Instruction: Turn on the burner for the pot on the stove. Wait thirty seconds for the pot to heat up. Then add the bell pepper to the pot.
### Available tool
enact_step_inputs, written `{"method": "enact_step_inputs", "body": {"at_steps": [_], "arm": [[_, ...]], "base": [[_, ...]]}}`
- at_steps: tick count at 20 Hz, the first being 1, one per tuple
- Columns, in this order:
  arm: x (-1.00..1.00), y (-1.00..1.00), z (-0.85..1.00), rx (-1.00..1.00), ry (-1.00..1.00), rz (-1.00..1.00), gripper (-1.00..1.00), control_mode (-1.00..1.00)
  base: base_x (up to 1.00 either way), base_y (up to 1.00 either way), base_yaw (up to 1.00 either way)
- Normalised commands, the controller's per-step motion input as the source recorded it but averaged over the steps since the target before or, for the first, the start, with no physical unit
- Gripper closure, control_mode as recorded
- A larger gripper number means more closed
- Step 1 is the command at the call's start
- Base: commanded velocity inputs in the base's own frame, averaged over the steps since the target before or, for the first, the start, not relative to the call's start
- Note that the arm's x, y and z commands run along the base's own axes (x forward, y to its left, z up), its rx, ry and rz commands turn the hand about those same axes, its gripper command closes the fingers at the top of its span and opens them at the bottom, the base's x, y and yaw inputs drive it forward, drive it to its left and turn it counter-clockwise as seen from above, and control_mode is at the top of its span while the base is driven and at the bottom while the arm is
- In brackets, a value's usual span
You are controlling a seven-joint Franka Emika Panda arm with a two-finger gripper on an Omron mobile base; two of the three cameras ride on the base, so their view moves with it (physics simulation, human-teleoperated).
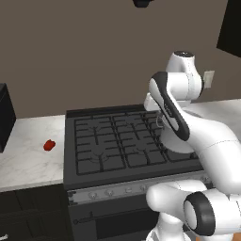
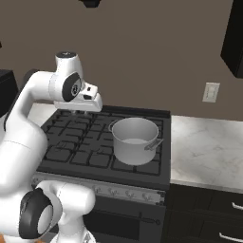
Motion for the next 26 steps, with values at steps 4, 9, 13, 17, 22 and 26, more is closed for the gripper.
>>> {"method": "enact_step_inputs", "body": {"at_steps": [4,9,13,17,22,26], "arm": [[-0.15,-0.01,0.0,0.0,-0.02,0.0,-1.0,-1.0],[-0.52,-0.26,0.0,0.0,-0.19,0.0,-1.0,-1.0],[-0.83,-0.43,0.0,0.0,-0.27,0.0,-1.0,-1.0],[-0.82,-0.41,0.0,0.0,-0.19,0.0,-1.0,-1.0],[-0.75,-0.39,0.0,0.0,-0.16,0.0,-1.0,-1.0],[-0.75,-0.46,0.03,0.05,-0.19,0.0,-1.0,-1.0]], "base": [[0.0,0.0,0.0],[0.0,0.0,0.0],[0.0,0.0,0.0],[0.0,0.0,0.0],[0.0,0.0,0.0],[0.0,0.0,0.0]]}}
